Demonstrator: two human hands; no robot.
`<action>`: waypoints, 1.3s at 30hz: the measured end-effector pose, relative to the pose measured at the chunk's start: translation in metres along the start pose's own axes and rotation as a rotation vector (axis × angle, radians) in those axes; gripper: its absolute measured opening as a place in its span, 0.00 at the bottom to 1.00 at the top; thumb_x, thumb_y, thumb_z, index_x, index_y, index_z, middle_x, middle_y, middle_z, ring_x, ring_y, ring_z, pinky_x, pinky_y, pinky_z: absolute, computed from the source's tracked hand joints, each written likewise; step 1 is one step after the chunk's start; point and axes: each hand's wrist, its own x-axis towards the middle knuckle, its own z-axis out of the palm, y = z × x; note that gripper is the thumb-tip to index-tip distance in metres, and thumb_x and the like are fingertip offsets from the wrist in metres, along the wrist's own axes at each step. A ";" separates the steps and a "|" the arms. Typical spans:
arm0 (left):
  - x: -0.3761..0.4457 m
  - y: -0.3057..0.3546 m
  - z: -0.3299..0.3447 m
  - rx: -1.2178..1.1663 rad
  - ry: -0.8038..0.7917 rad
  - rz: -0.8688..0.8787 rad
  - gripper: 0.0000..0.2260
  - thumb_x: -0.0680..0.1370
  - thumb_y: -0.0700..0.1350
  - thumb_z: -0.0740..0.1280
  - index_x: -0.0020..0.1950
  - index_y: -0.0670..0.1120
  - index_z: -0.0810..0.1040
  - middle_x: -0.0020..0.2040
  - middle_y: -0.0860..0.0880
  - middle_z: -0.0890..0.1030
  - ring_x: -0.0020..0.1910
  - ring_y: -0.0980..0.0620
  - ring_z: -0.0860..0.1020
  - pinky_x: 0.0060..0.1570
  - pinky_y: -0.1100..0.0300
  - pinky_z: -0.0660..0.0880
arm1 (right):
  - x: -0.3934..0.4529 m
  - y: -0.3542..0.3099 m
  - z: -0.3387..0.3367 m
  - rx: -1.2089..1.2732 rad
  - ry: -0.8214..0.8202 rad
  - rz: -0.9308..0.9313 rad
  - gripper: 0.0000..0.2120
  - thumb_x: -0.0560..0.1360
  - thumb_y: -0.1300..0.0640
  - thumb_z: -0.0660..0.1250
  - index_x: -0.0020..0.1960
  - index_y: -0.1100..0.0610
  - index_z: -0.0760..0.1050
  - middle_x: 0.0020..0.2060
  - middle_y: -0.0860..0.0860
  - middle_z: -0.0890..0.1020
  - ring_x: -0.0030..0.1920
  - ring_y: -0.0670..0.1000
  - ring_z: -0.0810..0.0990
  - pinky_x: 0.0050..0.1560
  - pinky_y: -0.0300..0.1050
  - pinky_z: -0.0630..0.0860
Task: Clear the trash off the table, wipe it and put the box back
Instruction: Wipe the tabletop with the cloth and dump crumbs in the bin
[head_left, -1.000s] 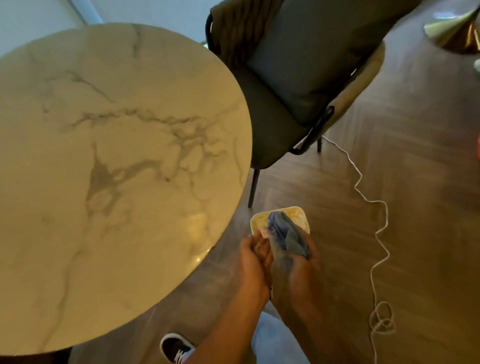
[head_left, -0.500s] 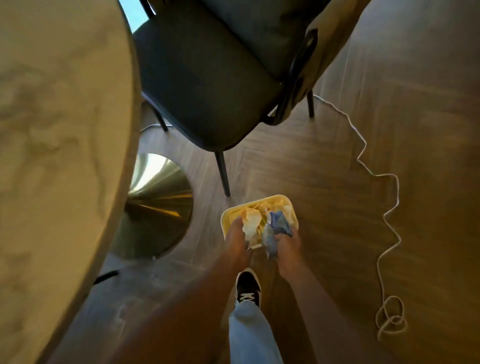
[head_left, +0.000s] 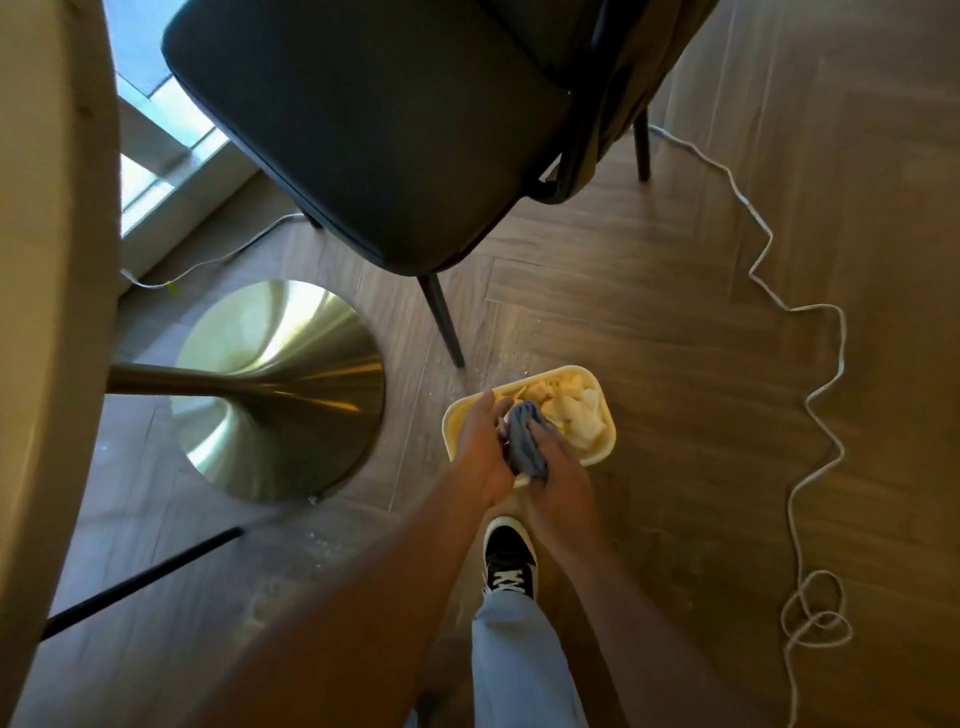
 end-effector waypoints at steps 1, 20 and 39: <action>0.005 0.003 -0.004 0.022 0.013 0.035 0.22 0.80 0.57 0.57 0.67 0.45 0.73 0.66 0.43 0.74 0.65 0.43 0.73 0.61 0.49 0.70 | 0.007 0.002 -0.003 -0.008 0.016 0.035 0.30 0.73 0.74 0.59 0.73 0.55 0.66 0.71 0.50 0.69 0.69 0.45 0.67 0.66 0.33 0.65; 0.007 0.013 -0.016 0.243 0.000 0.261 0.11 0.81 0.51 0.60 0.59 0.51 0.77 0.56 0.51 0.81 0.59 0.52 0.77 0.58 0.58 0.73 | 0.011 -0.004 0.003 0.073 0.225 0.209 0.25 0.77 0.65 0.61 0.72 0.50 0.67 0.63 0.50 0.75 0.60 0.50 0.75 0.58 0.49 0.76; -0.006 -0.002 -0.024 0.600 -0.194 0.451 0.15 0.81 0.50 0.59 0.68 0.53 0.73 0.65 0.53 0.75 0.65 0.54 0.72 0.64 0.59 0.68 | 0.022 -0.023 -0.025 0.427 0.230 0.411 0.06 0.76 0.61 0.66 0.52 0.55 0.79 0.40 0.51 0.80 0.42 0.49 0.78 0.36 0.40 0.73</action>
